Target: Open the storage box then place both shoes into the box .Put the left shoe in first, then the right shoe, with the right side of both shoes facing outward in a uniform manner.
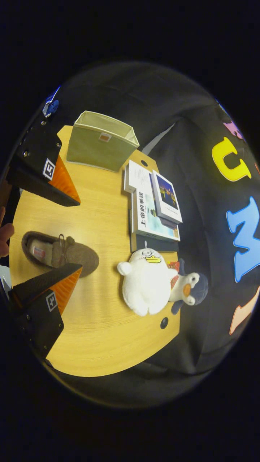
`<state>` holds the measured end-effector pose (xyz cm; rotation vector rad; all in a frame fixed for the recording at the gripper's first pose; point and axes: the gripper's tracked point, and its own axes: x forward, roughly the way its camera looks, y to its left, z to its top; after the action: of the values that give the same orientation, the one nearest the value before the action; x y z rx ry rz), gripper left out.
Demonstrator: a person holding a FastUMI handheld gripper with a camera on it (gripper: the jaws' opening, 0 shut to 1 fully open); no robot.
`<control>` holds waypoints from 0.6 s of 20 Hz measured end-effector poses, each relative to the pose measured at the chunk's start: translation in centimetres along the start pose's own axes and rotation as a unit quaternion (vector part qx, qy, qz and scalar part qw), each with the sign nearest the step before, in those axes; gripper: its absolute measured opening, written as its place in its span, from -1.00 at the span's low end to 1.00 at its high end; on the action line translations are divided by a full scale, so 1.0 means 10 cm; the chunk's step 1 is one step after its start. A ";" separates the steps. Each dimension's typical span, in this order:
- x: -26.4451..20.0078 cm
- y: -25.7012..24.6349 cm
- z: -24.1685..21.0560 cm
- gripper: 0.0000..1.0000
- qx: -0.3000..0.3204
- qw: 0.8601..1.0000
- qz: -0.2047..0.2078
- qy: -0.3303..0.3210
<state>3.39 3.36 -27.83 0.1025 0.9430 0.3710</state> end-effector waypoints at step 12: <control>0.27 -0.54 -0.83 0.92 -0.020 0.995 -0.029 0.089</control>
<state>-0.43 -1.28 -36.12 0.0049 1.1118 0.3499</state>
